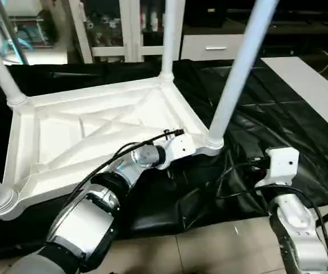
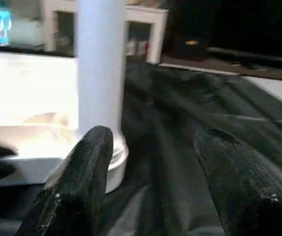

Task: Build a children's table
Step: Rotate leg to tighten

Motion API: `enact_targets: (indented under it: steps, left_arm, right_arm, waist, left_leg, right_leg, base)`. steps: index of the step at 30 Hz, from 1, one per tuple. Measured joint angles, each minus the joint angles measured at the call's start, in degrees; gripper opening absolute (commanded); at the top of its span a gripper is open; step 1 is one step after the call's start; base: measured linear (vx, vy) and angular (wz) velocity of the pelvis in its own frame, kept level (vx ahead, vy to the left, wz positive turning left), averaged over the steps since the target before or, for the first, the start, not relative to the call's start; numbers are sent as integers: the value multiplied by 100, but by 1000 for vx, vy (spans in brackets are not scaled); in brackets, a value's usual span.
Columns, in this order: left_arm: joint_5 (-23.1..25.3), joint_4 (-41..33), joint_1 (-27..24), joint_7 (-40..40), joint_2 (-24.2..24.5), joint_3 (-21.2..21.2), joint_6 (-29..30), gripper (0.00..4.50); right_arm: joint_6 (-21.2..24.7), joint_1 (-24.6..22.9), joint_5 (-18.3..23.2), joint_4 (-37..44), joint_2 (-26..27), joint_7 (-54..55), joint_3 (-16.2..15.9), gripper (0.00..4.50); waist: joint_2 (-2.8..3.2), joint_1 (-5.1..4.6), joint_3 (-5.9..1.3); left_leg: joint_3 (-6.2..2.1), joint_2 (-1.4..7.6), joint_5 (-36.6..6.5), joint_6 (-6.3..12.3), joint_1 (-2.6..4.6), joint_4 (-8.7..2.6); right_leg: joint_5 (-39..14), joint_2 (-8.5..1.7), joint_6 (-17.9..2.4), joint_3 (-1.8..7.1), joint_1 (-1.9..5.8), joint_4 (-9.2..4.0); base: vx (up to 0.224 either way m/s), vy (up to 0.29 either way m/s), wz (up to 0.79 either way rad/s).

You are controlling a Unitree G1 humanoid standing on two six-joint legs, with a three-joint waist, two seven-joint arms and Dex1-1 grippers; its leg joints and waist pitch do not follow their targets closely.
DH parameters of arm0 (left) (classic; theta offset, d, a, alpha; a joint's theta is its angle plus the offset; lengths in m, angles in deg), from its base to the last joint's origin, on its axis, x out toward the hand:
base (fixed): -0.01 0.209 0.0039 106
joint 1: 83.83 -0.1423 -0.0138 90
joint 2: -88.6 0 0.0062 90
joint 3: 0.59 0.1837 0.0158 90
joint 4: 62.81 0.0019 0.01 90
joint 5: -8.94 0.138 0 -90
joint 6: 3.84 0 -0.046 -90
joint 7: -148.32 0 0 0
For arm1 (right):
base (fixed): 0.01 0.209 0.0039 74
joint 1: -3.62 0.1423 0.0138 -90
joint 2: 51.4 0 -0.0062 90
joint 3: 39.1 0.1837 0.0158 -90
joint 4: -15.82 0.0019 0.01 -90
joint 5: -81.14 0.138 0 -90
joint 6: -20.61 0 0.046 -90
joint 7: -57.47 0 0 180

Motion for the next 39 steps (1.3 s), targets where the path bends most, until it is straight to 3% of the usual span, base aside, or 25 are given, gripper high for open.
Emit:
enact_targets:
  steps: [5,10,11,15,18,23,27,30,35,39]
  left_arm:
    - [-998,-719,-380,-1107,10,-555,577,86]
    - [-1861,-2105,-811,-1737,396,-935,1514,126]
    - [-2106,-2837,-1111,-2088,672,-934,2013,134]
    - [-2435,-4185,-1775,-2921,1513,-797,3057,170]
    - [-2387,-5104,-2276,-3441,2475,-539,3807,201]
    - [-2112,-5885,-2509,-3347,3050,-526,4488,240]
    - [-1676,-5873,-2487,-2735,3073,-512,4445,263]
    - [-1236,-5400,-2209,-1995,2900,-406,4193,286]
    - [-882,-5155,-2126,-1642,2860,-177,4032,329]
    - [-502,-4627,-1958,-934,2686,-83,3561,360]
  right_arm:
    - [316,-22,98,91,-86,-342,-130,303]
    - [443,13,113,151,-94,-605,-316,303]
    - [472,37,166,162,-117,-710,-396,303]
    - [570,54,270,191,-196,-990,-516,303]
    - [624,74,294,201,-292,-1244,-570,303]
    - [625,195,295,183,-342,-1374,-631,303]
    - [625,204,294,141,-320,-1416,-630,303]
    - [623,205,287,135,-247,-1412,-656,303]
    - [620,204,281,135,-226,-1354,-682,303]
    - [618,201,278,133,-109,-1284,-671,303]
  waist:
    - [-34,53,17]
    - [-56,84,31]
    - [-58,63,31]
    - [-66,53,35]
    - [-68,34,36]
    - [-78,81,39]
    - [-84,87,36]
    - [-83,87,35]
    - [-79,66,34]
    - [-78,65,35]
  left_leg:
    - [7,1,-2,2,-11,5]
    - [22,5,-8,10,-9,-3]
    - [34,9,-9,10,1,-10]
    - [53,12,-10,9,11,-11]
    - [57,11,-9,6,20,-10]
    - [82,-2,-6,1,31,12]
    - [76,-2,-5,1,30,22]
    - [58,4,-2,-4,23,26]
    - [42,9,5,-15,22,27]
    - [35,10,5,-16,20,27]
  right_leg:
    - [14,-2,-24,4,-3,-2]
    - [12,-2,-29,5,-10,-2]
    - [11,-1,-29,14,-11,0]
    - [4,0,-25,28,-11,9]
    - [2,3,-22,41,-10,17]
    - [-39,29,40,161,-3,69]
    - [-41,42,45,176,5,77]
    - [-41,62,44,180,5,79]
    - [-37,98,38,213,-1,86]
    - [-31,102,31,213,-1,88]
  base:
    - [0,0,0]
    - [0,0,0]
    - [0,0,0]
    - [0,0,0]
    - [0,0,0]
    - [0,0,0]
    - [0,0,0]
    - [0,0,0]
    - [0,0,0]
    - [0,0,0]
